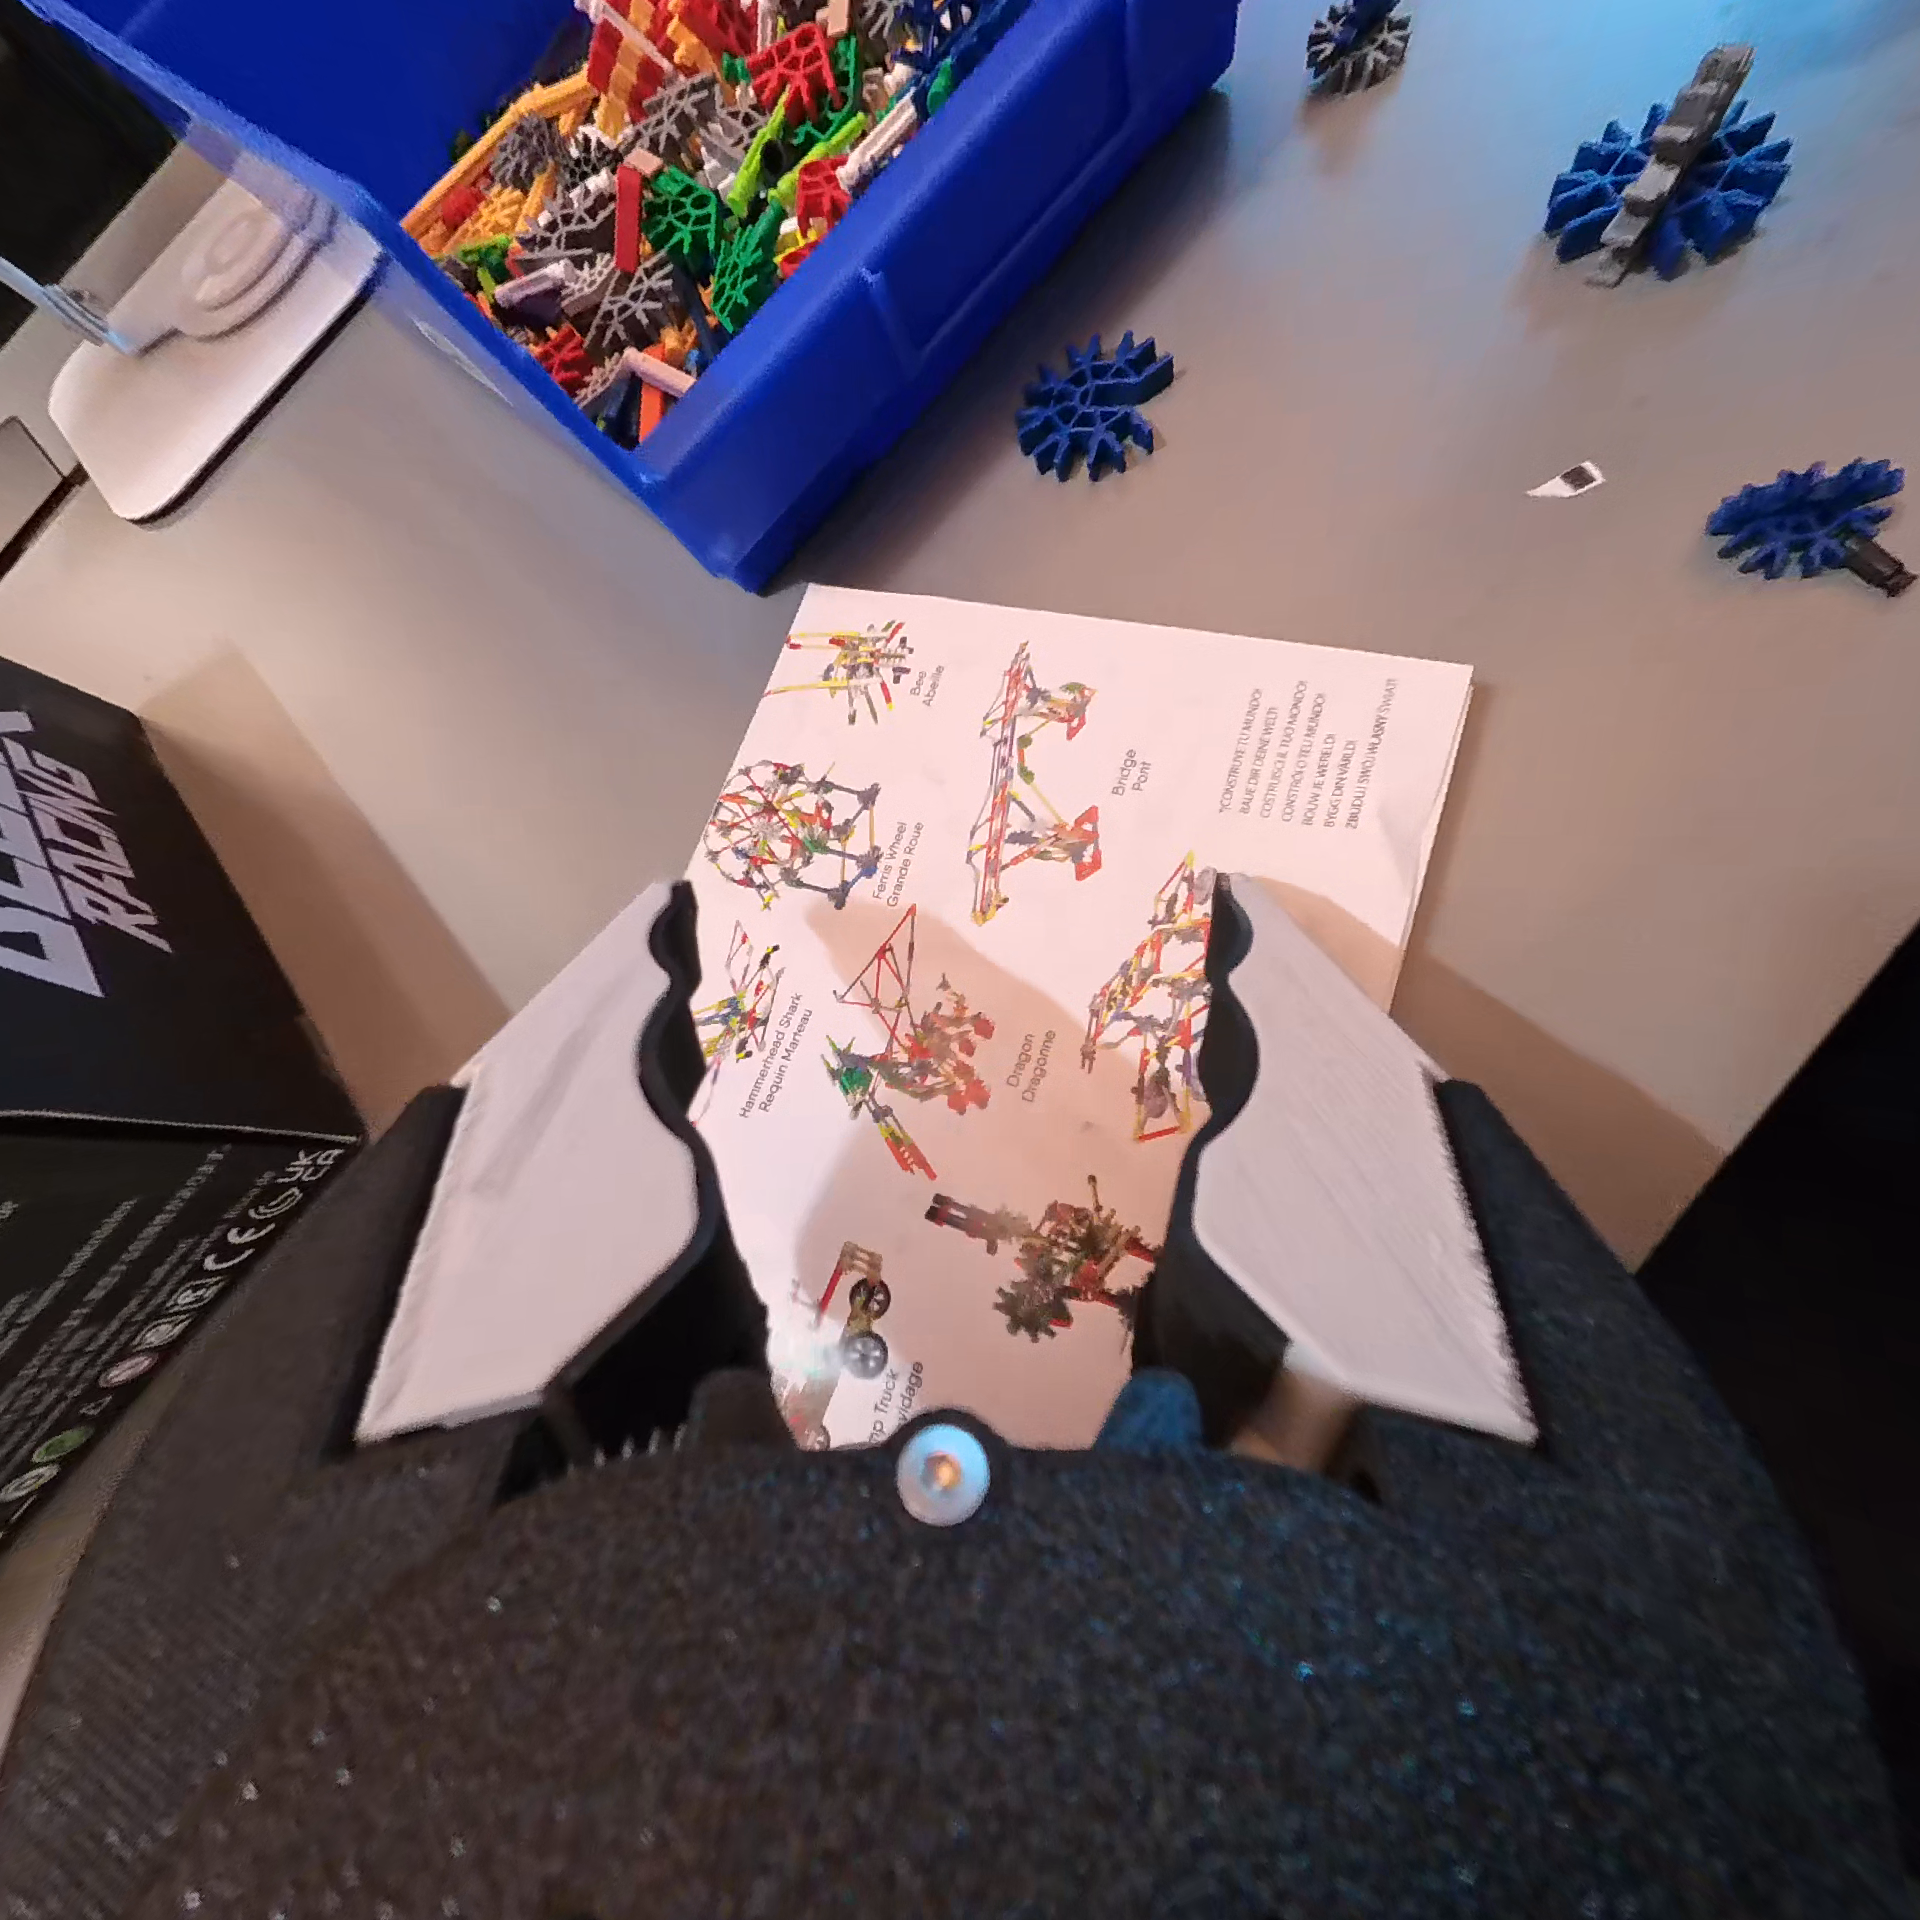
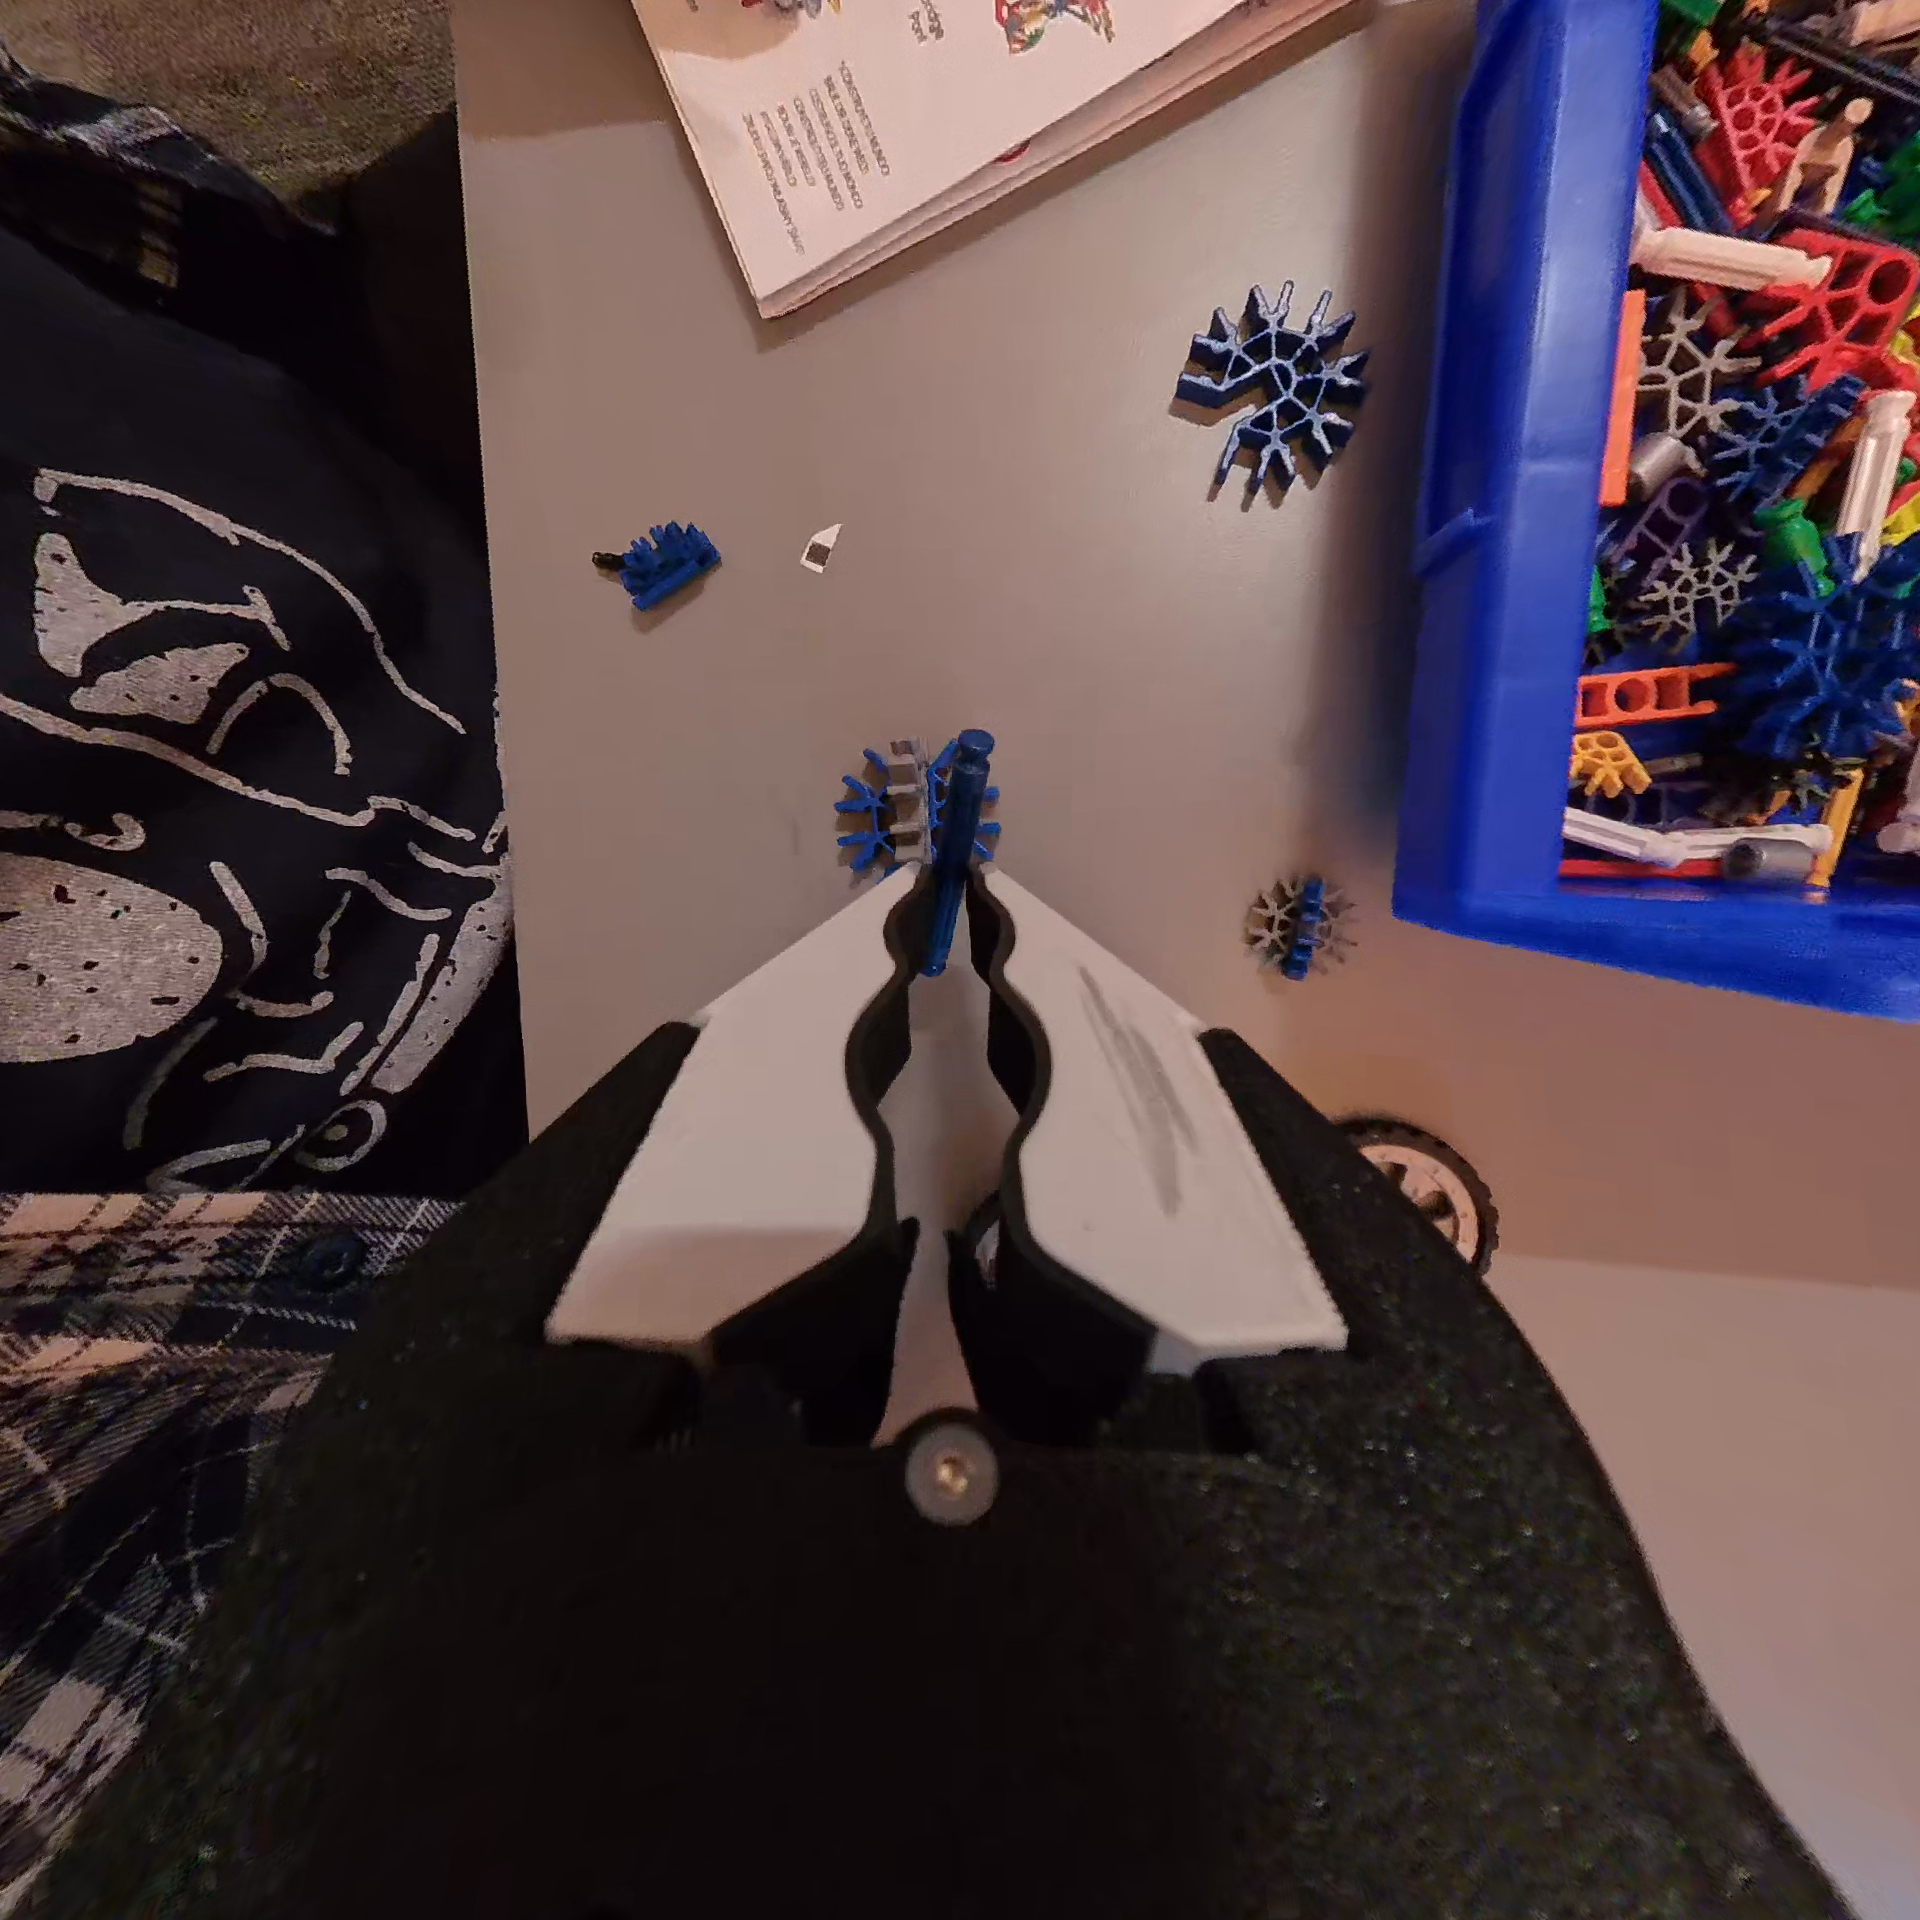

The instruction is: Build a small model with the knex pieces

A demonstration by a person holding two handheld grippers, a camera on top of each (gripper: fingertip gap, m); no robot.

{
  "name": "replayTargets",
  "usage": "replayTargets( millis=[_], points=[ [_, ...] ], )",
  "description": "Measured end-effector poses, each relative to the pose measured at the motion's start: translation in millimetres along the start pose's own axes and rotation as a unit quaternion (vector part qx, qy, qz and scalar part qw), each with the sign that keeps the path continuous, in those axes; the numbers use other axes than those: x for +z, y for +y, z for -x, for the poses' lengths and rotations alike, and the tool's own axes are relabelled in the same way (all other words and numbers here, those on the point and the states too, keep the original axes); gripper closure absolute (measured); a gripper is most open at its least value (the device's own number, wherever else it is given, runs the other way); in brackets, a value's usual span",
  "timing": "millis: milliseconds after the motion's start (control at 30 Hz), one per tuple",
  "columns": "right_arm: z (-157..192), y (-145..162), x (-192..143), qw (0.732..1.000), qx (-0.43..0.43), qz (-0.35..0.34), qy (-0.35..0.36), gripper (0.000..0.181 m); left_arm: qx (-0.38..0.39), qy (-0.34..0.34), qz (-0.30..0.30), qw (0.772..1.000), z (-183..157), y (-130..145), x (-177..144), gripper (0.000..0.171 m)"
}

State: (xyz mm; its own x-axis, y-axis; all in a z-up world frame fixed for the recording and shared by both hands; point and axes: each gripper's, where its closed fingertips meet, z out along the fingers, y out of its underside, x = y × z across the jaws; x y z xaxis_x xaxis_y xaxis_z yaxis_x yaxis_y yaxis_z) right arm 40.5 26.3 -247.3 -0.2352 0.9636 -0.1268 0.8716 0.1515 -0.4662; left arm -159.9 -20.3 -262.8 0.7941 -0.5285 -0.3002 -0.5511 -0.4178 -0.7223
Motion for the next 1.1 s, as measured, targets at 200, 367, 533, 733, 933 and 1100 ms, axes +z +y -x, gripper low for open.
replayTargets(
  millis=[200, 367, 533, 733, 933, 1100],
  points=[
    [-0.2, -0.5, 4.0, 1.000, 0.000, 0.004, -0.006, 0.175, -0.005, 0.006, -0.005, 1.000, -0.4, 0.9, 1.3, 0.076],
    [-0.1, 0.7, 6.9, 1.000, 0.000, 0.010, -0.010, 0.175, -0.007, 0.007, -0.006, 1.000, -0.3, 1.1, 1.8, 0.076],
    [0.3, 1.3, 8.8, 1.000, -0.001, 0.011, -0.012, 0.175, -0.006, 0.007, -0.005, 1.000, -0.5, 1.2, 2.2, 0.076],
    [0.8, 5.0, 10.4, 1.000, 0.002, 0.013, -0.013, 0.175, -0.006, 0.007, -0.005, 1.000, -0.8, 1.6, 2.4, 0.076],
    [0.8, 6.6, 11.5, 1.000, 0.003, 0.014, -0.014, 0.175, -0.007, 0.008, -0.005, 1.000, -1.1, 2.0, 2.5, 0.076],
    [-3.0, 9.8, 11.3, 1.000, 0.007, 0.018, -0.004, 0.175, -0.007, 0.008, -0.006, 1.000, -1.1, 2.1, 2.4, 0.076]
  ],
)
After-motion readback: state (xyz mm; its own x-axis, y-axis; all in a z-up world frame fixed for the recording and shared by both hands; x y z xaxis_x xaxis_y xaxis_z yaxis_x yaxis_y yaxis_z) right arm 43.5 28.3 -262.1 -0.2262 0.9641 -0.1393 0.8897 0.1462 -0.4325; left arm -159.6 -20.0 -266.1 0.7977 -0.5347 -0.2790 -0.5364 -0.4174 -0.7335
